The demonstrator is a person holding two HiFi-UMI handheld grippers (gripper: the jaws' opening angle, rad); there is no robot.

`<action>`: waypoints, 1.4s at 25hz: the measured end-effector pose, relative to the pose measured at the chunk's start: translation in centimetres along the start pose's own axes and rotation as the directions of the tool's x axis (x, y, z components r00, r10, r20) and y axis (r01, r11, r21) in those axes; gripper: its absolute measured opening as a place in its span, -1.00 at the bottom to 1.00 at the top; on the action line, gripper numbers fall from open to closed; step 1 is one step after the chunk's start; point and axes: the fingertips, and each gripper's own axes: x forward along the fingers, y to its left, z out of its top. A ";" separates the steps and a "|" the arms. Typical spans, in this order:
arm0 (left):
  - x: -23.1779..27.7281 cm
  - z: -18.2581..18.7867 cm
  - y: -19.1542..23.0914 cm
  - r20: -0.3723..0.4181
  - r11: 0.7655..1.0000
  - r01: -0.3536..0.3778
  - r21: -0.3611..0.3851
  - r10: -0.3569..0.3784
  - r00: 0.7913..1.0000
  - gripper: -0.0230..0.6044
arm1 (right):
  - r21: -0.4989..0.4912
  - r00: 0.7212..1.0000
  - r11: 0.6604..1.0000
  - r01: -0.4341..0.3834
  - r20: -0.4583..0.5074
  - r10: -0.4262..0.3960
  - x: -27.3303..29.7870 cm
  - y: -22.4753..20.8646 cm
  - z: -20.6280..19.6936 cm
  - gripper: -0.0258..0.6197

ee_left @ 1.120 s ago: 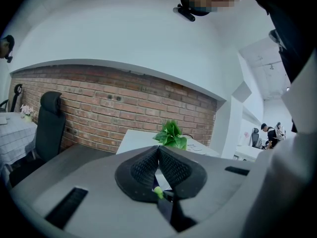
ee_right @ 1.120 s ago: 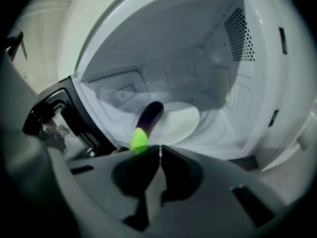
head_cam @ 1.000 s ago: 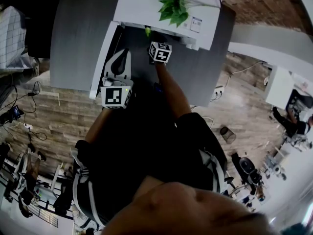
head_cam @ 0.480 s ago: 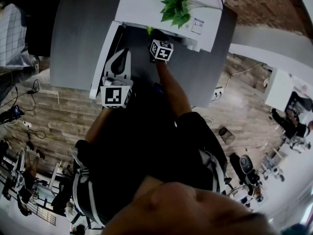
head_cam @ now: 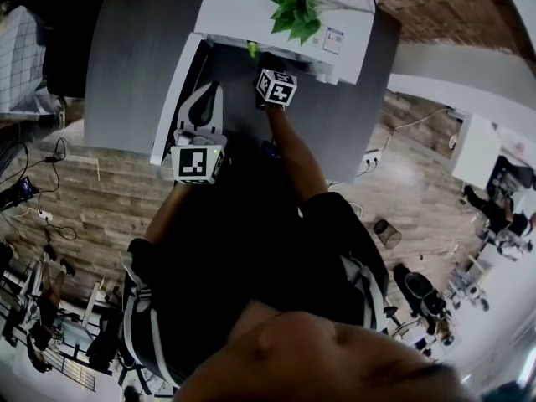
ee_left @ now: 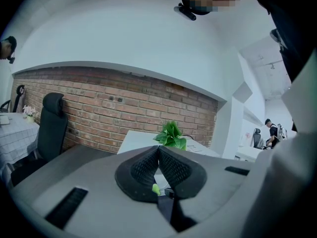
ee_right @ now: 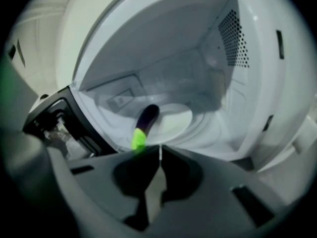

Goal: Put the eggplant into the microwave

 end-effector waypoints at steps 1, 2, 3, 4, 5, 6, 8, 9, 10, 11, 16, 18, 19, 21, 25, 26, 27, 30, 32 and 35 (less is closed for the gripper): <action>-0.2 0.0 -0.2 0.004 1.000 0.001 0.004 -0.001 1.000 -0.81 | 0.003 1.000 1.000 -0.001 0.002 0.001 -0.4 0.0 0.0 -0.80; -0.4 0.1 -0.4 0.010 1.000 0.001 0.005 -0.001 1.000 -0.81 | 0.006 1.000 1.000 -0.003 0.004 0.003 -0.8 0.0 0.0 -0.80; -0.6 0.2 -0.7 0.016 1.000 0.003 0.007 -0.003 1.000 -0.81 | 0.010 1.000 1.000 -0.006 0.006 0.006 -1.2 0.0 0.0 -0.80; -0.8 0.4 -1.0 0.022 1.000 0.005 0.009 -0.005 1.000 -0.81 | 0.012 1.000 1.000 -0.010 0.009 0.010 -1.6 0.0 0.0 -0.80; -1.0 0.6 -1.4 0.029 1.000 0.007 0.011 -0.008 1.000 -0.81 | 0.013 1.000 1.000 -0.014 0.012 0.014 -2.1 0.0 0.0 -0.80; -1.2 0.8 -1.8 0.035 1.000 0.009 0.018 -0.010 0.999 -0.81 | 0.010 1.000 1.000 -0.019 0.015 0.019 -2.7 0.1 0.0 -0.80; -2.0 1.1 -2.7 0.047 0.999 0.007 0.045 -0.009 0.999 -0.81 | -0.003 0.999 1.000 -0.031 0.017 0.031 -3.9 0.4 -0.2 -0.80; -2.4 1.2 -3.1 0.053 0.998 0.005 0.063 -0.009 0.999 -0.81 | -0.008 0.999 0.999 -0.038 0.016 0.038 -4.5 0.5 -0.3 -0.80; -2.8 1.3 -3.5 0.058 0.997 0.003 0.074 -0.007 0.998 -0.81 | -0.011 0.999 0.999 -0.044 0.013 0.045 -5.1 0.6 -0.5 -0.80; -3.3 1.3 -3.8 0.063 0.997 -0.001 0.074 -0.003 0.998 -0.81 | -0.015 0.999 0.999 -0.050 0.011 0.050 -5.7 0.7 -0.6 -0.80; -6.1 1.6 -5.1 0.088 0.997 -0.034 0.072 0.028 0.996 -0.81 | -0.032 0.997 0.996 -0.078 0.012 0.079 -9.4 1.9 -0.5 -0.80; -7.3 1.4 -5.7 0.090 0.997 -0.050 0.065 0.044 0.995 -0.81 | -0.034 0.996 0.996 -0.088 0.020 0.088 -11.0 2.3 -0.3 -0.80; -7.7 1.3 -6.0 0.092 0.996 -0.057 0.065 0.051 0.994 -0.81 | -0.035 0.995 0.995 -0.092 0.024 0.093 -11.7 2.4 -0.2 -0.80; -8.6 1.1 -6.7 0.097 0.996 -0.066 0.066 0.060 0.993 -0.81 | -0.037 0.995 0.994 -0.100 0.027 0.101 -12.9 2.7 -0.2 -0.80; -10.6 0.5 -7.7 0.092 0.995 -0.082 0.059 0.076 0.993 -0.81 | -0.032 0.991 0.991 -0.128 0.039 0.129 -15.2 3.2 -0.5 -0.80; -11.1 0.5 -7.9 0.093 0.995 -0.085 0.060 0.079 0.993 -0.81 | -0.031 0.989 0.990 -0.137 0.044 0.139 -15.9 3.3 -0.6 -0.80; -11.6 0.5 -8.2 0.094 0.994 -0.088 0.062 0.082 0.992 -0.81 | -0.033 0.989 0.989 -0.141 0.047 0.143 -16.6 3.4 -0.7 -0.80; -12.8 0.5 -8.8 0.103 0.994 -0.088 0.065 0.081 0.991 -0.81 | -0.043 0.989 0.990 -0.135 0.062 0.137 -18.9 3.5 -0.7 -0.80; -13.1 0.6 -9.0 0.111 0.995 -0.077 0.068 0.069 0.991 -0.81 | -0.041 0.987 0.990 -0.137 0.083 0.140 -20.3 3.6 -0.4 -0.80; -13.1 0.8 -9.1 0.123 0.996 -0.049 0.080 0.039 0.992 -0.81 | -0.045 0.983 0.990 -0.137 0.118 0.141 -22.5 4.1 -0.1 -0.80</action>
